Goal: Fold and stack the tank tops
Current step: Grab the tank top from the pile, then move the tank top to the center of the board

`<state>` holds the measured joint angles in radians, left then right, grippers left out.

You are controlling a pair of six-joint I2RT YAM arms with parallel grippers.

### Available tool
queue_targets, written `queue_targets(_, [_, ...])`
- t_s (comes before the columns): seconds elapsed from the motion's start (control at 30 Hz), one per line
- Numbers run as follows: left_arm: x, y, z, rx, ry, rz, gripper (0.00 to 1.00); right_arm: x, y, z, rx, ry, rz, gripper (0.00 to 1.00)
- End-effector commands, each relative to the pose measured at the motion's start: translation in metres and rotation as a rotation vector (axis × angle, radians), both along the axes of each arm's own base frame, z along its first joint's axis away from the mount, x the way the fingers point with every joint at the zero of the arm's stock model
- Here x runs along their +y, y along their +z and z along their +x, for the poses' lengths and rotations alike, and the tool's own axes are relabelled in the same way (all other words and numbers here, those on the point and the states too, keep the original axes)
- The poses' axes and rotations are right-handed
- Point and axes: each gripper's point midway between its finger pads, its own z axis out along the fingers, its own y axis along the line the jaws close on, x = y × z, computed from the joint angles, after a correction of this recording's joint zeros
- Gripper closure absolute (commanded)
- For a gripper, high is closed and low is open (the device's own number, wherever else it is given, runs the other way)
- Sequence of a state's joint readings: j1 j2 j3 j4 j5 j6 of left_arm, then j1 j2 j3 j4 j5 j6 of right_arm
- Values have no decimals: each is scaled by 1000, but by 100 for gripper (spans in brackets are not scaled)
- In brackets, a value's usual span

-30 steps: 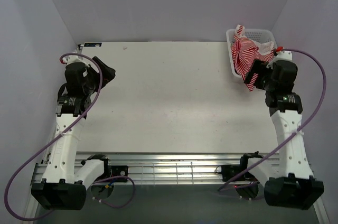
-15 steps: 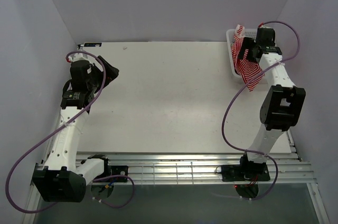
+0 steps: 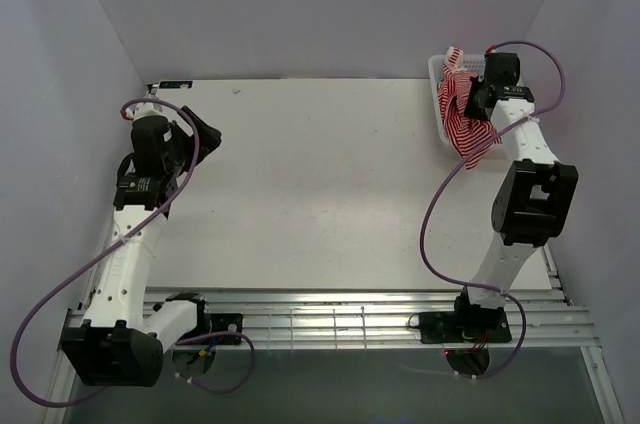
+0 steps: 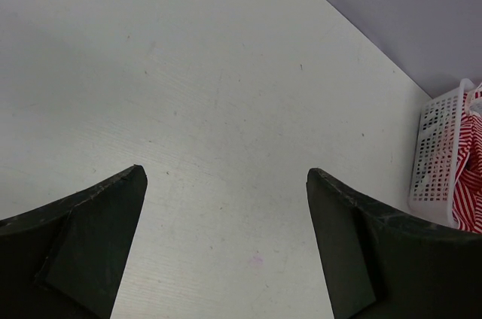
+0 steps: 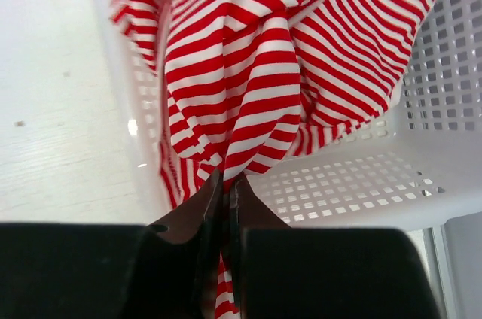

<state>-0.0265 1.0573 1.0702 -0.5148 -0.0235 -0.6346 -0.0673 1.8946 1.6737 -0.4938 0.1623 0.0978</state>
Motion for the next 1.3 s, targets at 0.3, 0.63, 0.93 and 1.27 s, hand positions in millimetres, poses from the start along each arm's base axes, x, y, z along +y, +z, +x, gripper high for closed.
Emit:
queue_targets(0.3, [-4, 40, -6, -100, -16, -20, 2, 176, 353, -77, -835, 852, 204, 92])
queue_targets(0.63, [-7, 47, -14, -86, -34, -28, 2, 288, 343, -173, -820, 1363, 200, 92])
queue_targets(0.93, [-17, 3, -31, 46, -87, -50, 2, 217, 51, -169, -179, 882, 129, 51])
queue_targets(1.27, [-81, -101, -76, 322, -332, -176, 2, 174, 3, -204, -70, 553, 157, 10])
